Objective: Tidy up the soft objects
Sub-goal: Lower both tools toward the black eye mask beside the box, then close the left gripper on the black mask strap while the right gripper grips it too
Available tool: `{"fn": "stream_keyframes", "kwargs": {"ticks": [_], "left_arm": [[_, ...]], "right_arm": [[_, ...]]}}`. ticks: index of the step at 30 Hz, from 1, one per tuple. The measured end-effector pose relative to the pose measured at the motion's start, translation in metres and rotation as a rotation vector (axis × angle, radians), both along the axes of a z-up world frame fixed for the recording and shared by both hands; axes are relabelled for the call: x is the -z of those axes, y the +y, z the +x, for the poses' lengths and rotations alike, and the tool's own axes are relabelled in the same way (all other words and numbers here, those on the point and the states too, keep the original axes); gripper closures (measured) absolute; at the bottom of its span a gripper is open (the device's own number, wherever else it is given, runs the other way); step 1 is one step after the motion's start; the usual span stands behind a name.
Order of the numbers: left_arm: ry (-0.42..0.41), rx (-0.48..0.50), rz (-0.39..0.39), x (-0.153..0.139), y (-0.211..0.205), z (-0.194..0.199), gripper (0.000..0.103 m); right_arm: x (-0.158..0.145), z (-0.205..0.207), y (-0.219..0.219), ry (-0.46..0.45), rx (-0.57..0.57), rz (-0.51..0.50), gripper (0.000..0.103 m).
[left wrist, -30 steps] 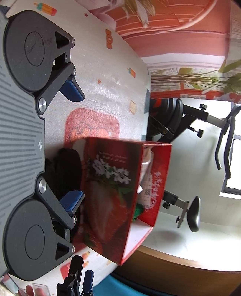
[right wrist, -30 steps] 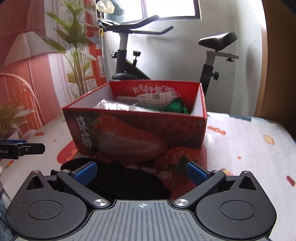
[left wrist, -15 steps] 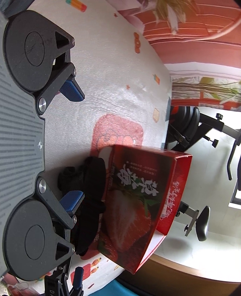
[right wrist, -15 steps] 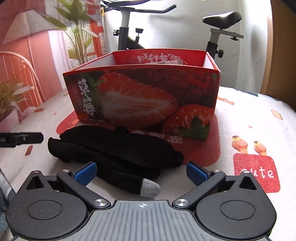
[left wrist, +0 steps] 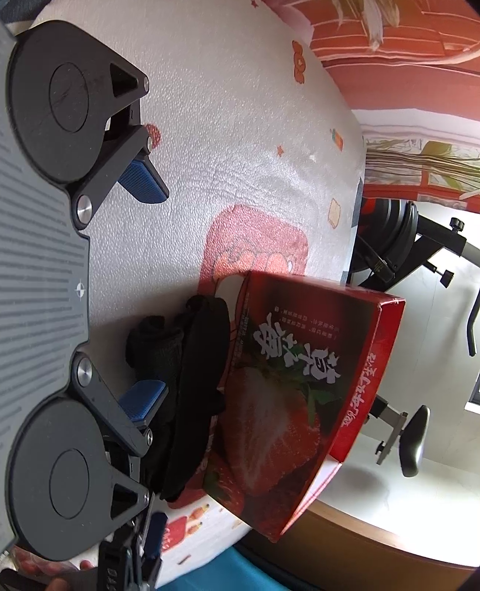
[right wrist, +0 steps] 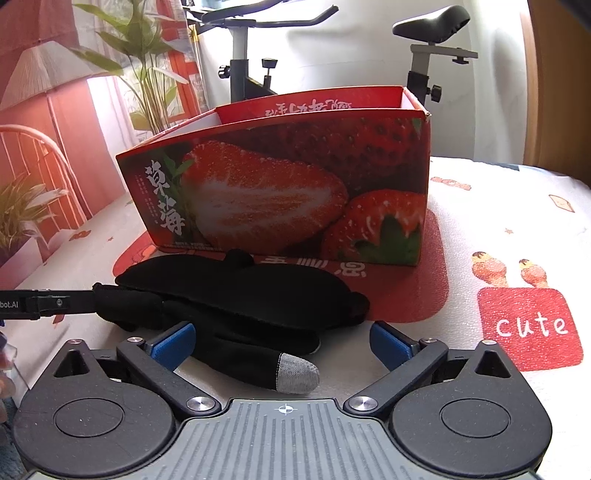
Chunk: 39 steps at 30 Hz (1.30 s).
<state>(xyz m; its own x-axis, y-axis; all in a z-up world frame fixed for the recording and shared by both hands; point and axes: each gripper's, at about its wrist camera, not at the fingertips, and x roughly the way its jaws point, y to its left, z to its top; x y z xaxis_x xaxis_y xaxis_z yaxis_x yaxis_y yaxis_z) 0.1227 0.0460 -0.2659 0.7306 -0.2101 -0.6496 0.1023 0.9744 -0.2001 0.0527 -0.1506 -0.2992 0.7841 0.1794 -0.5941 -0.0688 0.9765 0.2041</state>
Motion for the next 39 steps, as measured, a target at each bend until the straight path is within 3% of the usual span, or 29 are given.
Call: {"fn": "stream_keyframes", "kwargs": {"ticks": [3,4,6,12,16,20,23,25,26,27,39], "left_arm": [[-0.011,0.023,-0.03,0.0,-0.001,0.001,0.032],[-0.006,0.038,-0.039,0.0,-0.003,0.003,0.035],[-0.003,0.061,-0.065,0.001,-0.004,0.005,0.035],[0.027,0.132,-0.119,0.01,-0.019,0.019,0.034],[0.043,0.131,-0.168,0.019,-0.024,0.027,0.034],[0.04,0.136,-0.164,0.021,-0.027,0.026,0.038],[0.036,0.147,-0.175,0.023,-0.027,0.024,0.051],[0.029,0.157,-0.173,0.023,-0.027,0.022,0.056],[0.029,0.155,-0.173,0.022,-0.025,0.021,0.058],[0.032,0.152,-0.176,0.023,-0.024,0.02,0.06],[0.048,0.16,-0.185,0.027,-0.019,0.012,0.061]], "right_arm": [[0.002,0.002,0.001,0.01,-0.005,0.0,0.013],[0.002,0.003,0.001,0.011,-0.01,0.006,0.015],[0.003,0.003,0.001,0.013,-0.023,0.016,0.02],[0.007,0.007,0.009,0.024,-0.057,0.001,0.021],[0.01,0.008,0.009,0.033,-0.062,-0.002,0.02],[0.011,0.01,0.009,0.032,-0.064,-0.004,0.02],[0.012,0.01,0.011,0.03,-0.066,-0.017,0.016],[0.013,0.011,0.014,0.033,-0.077,-0.028,0.01],[0.014,0.012,0.016,0.037,-0.086,-0.032,0.001],[0.015,0.013,0.018,0.041,-0.091,-0.044,0.0],[0.019,0.013,0.034,0.047,-0.081,-0.146,0.0]]}}
